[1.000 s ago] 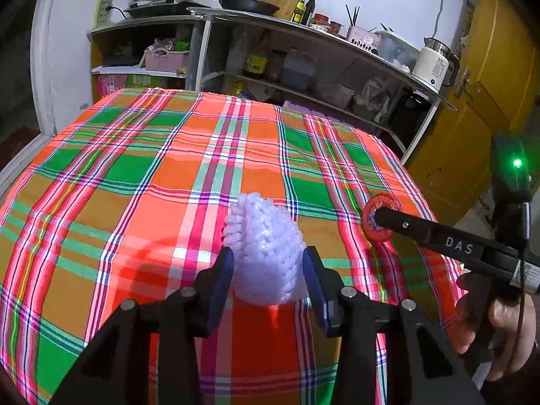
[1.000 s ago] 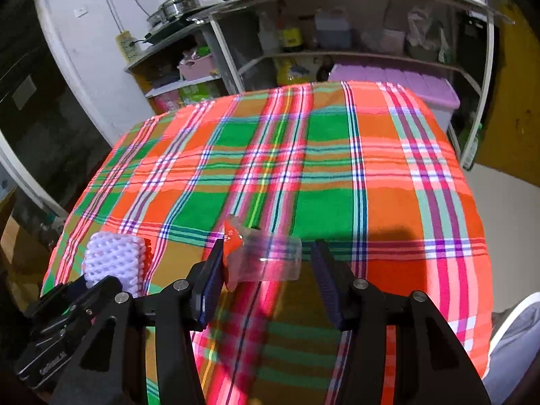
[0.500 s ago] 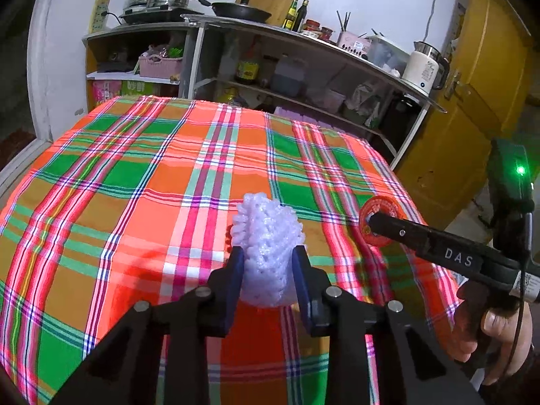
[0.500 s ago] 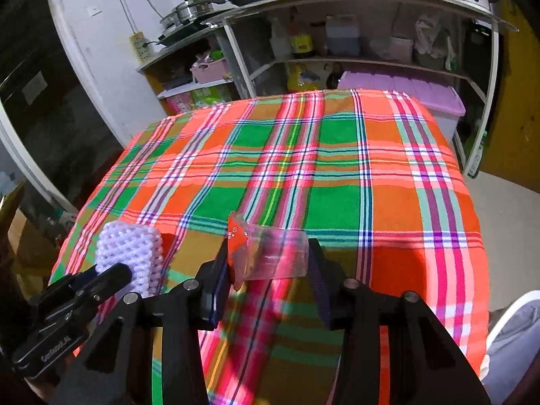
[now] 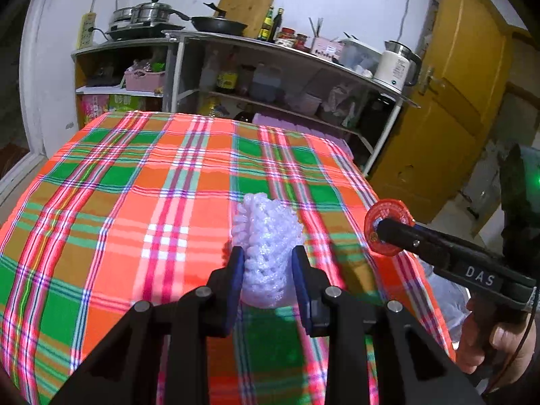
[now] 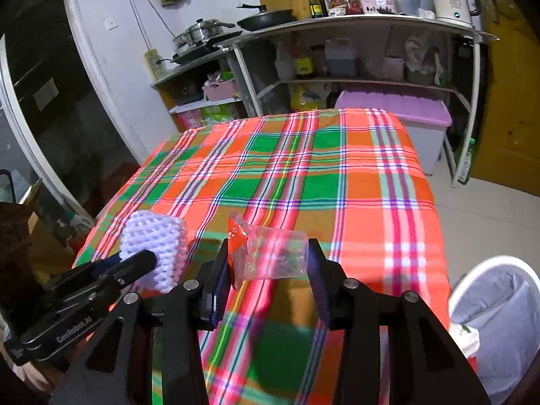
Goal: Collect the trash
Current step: 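Carry the foam net and clear cup over the trash bin with both tools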
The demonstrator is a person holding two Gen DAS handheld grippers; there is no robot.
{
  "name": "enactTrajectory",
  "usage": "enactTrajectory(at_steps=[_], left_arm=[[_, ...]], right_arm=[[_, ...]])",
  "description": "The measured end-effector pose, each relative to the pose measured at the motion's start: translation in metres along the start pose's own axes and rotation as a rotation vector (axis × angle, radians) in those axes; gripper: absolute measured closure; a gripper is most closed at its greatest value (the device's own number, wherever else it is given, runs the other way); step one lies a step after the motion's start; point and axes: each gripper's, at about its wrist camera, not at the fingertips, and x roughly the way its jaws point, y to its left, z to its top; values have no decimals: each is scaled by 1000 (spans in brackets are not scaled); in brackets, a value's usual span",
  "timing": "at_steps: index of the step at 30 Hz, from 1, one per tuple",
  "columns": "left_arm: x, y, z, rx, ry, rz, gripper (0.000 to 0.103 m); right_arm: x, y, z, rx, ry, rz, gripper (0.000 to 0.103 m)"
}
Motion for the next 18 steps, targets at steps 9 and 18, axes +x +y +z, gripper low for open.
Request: enactTrajectory(at_steps=[9,18], left_arm=[[-25,-29,-16,40,-1,-27,73],[-45,-56,-26,81,-12,-63,73]], right_arm=[[-47,-2,-22,6,-36,-12,60],[-84,-12,-42,26,-69,-31,60]])
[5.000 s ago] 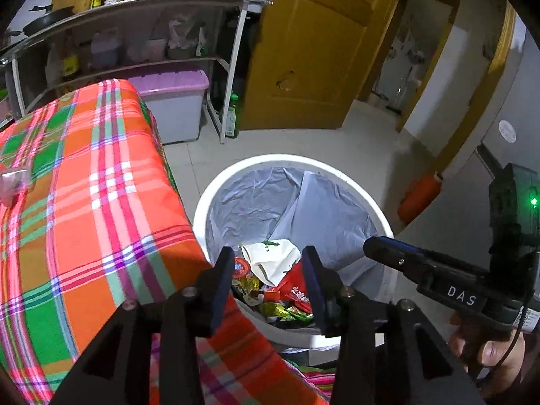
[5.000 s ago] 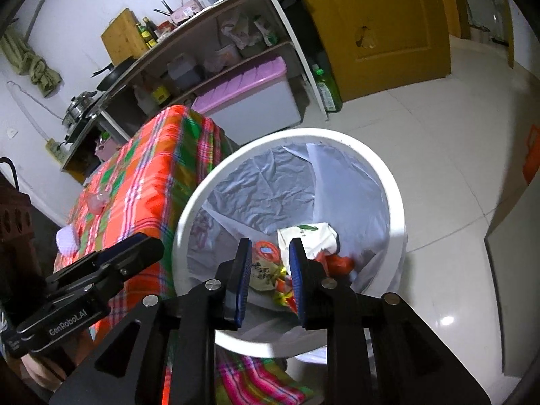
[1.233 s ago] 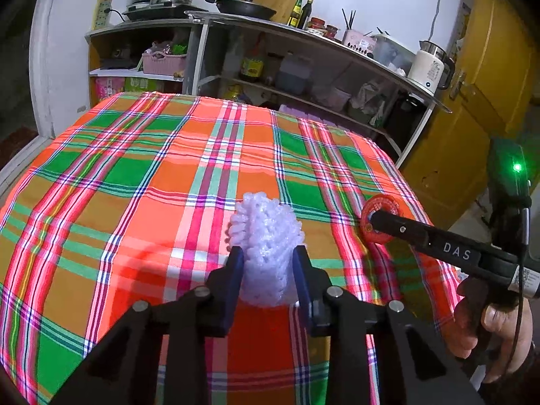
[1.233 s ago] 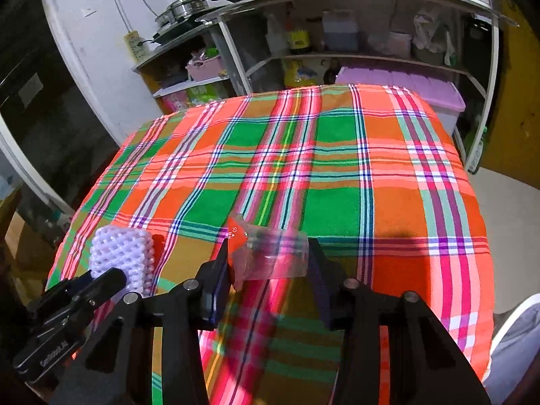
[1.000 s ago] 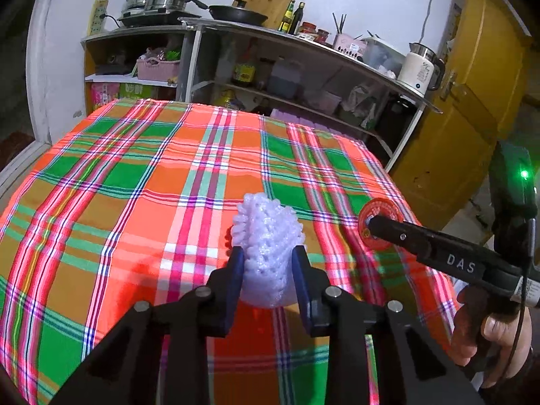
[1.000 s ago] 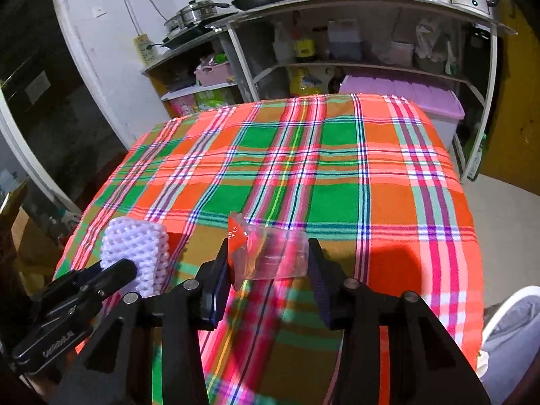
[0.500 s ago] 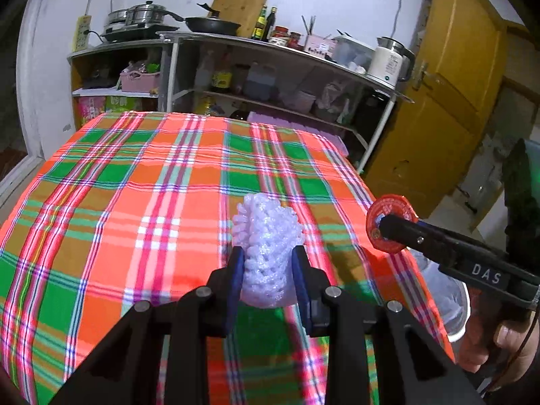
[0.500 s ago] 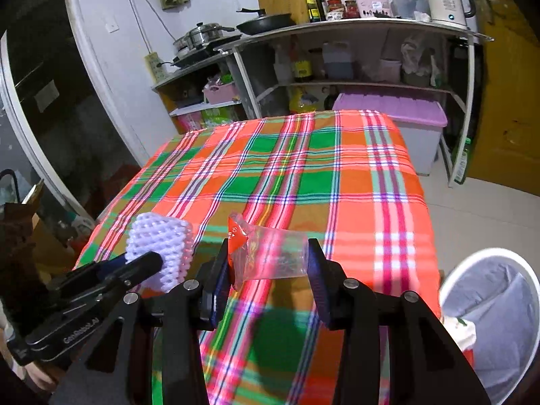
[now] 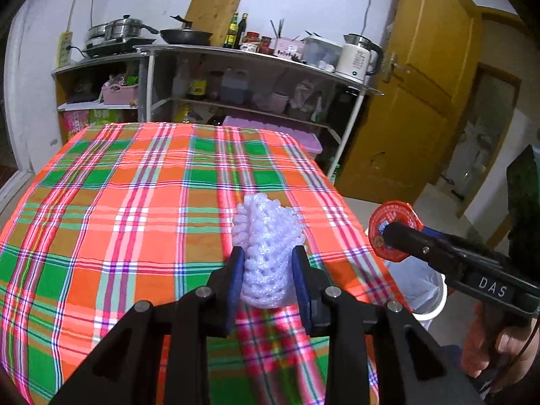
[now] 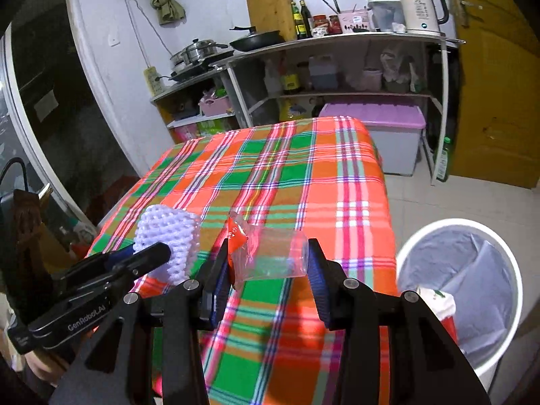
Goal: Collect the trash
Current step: 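Carry the foam net and clear cup over the trash bin with both tools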
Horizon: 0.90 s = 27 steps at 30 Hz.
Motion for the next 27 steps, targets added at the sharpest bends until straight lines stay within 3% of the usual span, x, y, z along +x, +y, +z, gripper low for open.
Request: enactTrajectory(at_steps=[12,27], left_arm=[[-1,-41,-6,59,9,-54,73],[33,-110,-7,149,64,-135,73]], right_arm=[[-35,-26,-20,40,-32,-36,60],[-62,-100,-40,150,-44,-134,60]])
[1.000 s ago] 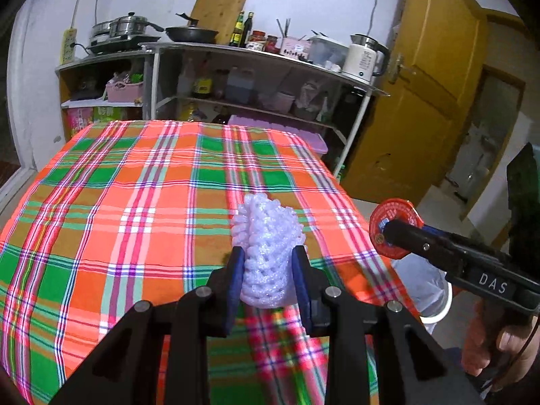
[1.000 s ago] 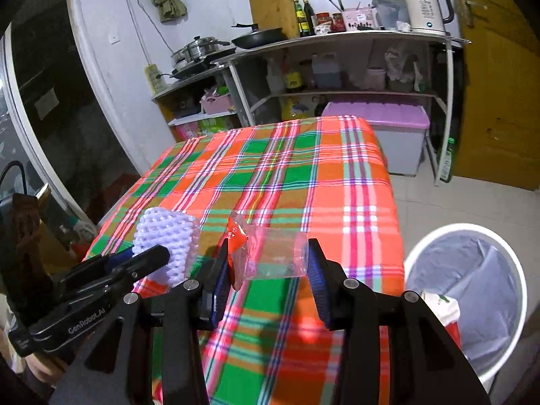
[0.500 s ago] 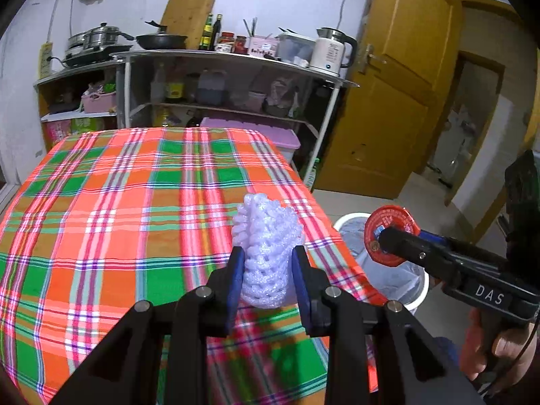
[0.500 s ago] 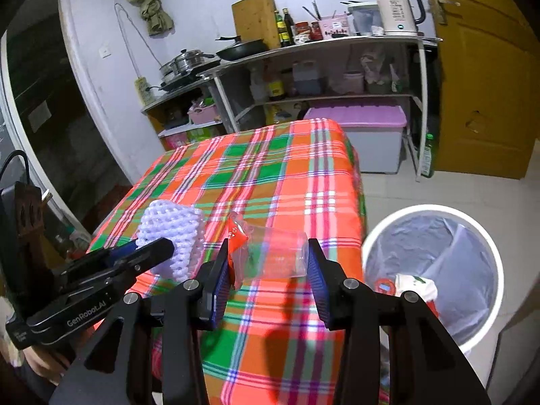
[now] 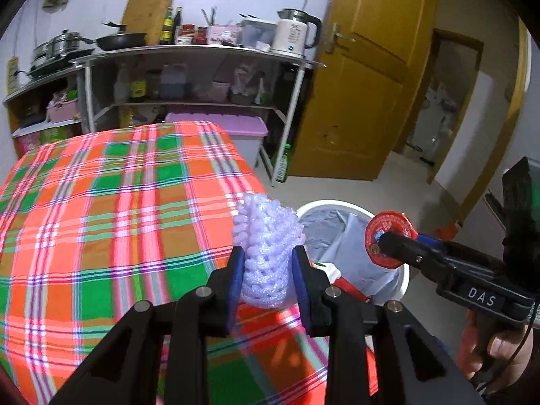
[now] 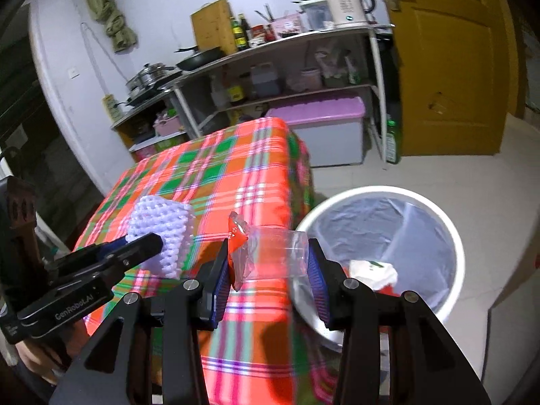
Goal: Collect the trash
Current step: 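Carry the foam net and clear cup over the trash bin with both tools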
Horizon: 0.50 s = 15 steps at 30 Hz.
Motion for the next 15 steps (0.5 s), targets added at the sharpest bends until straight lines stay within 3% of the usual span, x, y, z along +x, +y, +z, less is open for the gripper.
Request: enactTrajectory(at_steps=[15], left_arm=[[61,-53,4,81,99,-74,73]], right_arm=[[13,-80,-14,121,57,-91,60]])
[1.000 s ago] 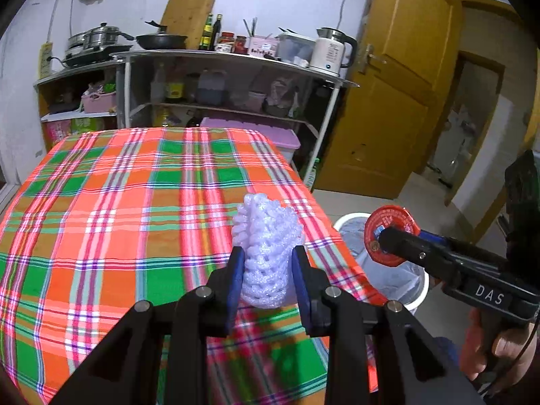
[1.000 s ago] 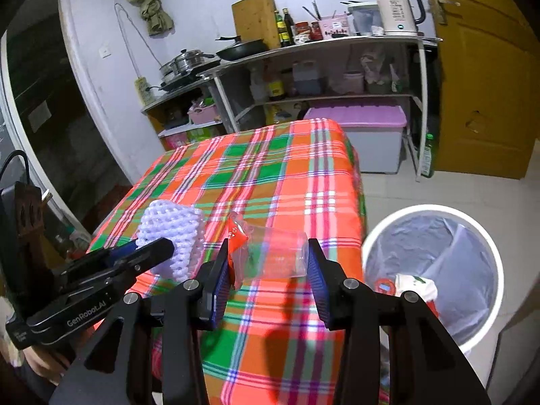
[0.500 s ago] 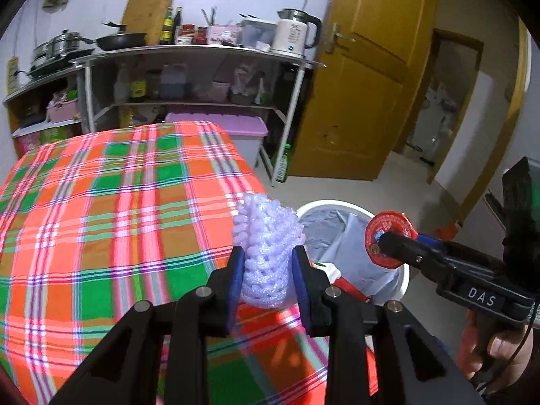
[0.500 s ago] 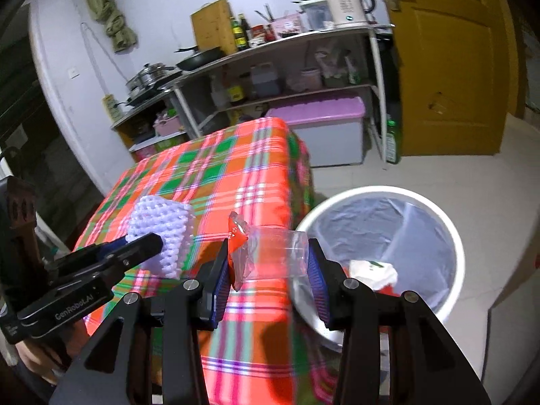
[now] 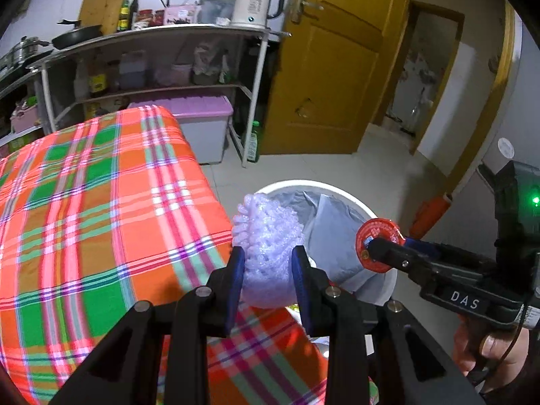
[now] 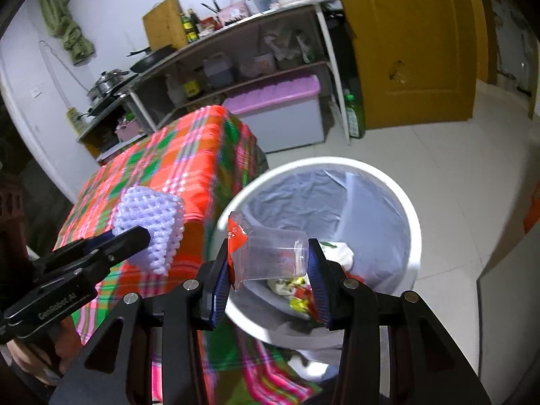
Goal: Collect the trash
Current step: 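Carry the foam net and clear cup over the trash bin with both tools, then open both tools to drop the foam net and clear cup into the bin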
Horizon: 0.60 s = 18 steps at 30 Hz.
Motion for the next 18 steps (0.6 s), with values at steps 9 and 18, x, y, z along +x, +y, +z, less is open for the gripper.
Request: enactTrajectory(at_steps=[9,18], left_arm=[[36,-15,-1,16,77,-30,72],[56,-14,-1,4,126,-43,62]], right_arm=[[23,-24,-5,20,76,-40,60],[39,-35,-10,37,116,-67,55]])
